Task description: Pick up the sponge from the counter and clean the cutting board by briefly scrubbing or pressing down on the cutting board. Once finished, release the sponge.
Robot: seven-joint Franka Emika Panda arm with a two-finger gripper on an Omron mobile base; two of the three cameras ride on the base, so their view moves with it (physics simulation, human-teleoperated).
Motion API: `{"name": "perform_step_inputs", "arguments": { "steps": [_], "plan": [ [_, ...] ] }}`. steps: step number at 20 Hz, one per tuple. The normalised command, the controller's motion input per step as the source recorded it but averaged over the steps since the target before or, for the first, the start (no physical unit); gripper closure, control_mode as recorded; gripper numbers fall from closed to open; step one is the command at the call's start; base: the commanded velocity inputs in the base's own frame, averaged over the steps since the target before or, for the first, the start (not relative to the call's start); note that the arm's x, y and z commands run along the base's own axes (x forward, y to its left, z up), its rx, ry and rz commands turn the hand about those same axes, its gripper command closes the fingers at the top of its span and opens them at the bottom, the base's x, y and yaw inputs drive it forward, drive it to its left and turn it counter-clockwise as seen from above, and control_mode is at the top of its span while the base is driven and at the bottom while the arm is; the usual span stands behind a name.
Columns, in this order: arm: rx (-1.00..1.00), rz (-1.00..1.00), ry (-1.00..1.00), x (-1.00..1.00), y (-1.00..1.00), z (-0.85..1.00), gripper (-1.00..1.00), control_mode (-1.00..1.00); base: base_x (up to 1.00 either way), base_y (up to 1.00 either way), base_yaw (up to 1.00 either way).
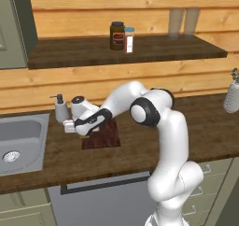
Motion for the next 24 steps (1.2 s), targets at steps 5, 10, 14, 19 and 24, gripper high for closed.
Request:
{"name": "perform_step_inputs", "arguments": {
  "steps": [5, 10, 14, 19, 24],
  "plan": [
    [0.0, 0.0, -0.03, 0.56, -0.32, -0.31, 1.0, -1.0, 0.0, 0.0, 0.0],
    [0.03, 0.0, -0.01, 0.58, -0.39, -0.15, 1.0, -1.0, 0.0, 0.0, 0.0],
    [0.0, 0.0, 0.0, 0.59, -0.33, -0.23, 1.0, -1.0, 0.0, 0.0, 0.0],
    [0.01, 0.0, -0.05, 0.51, -0.41, -0.35, 1.0, -1.0, 0.0, 0.0, 0.0],
    [0.02, 0.0, -0.08, 0.5, -0.41, -0.34, 1.0, -1.0, 0.0, 0.0, 0.0]
  ]
}}
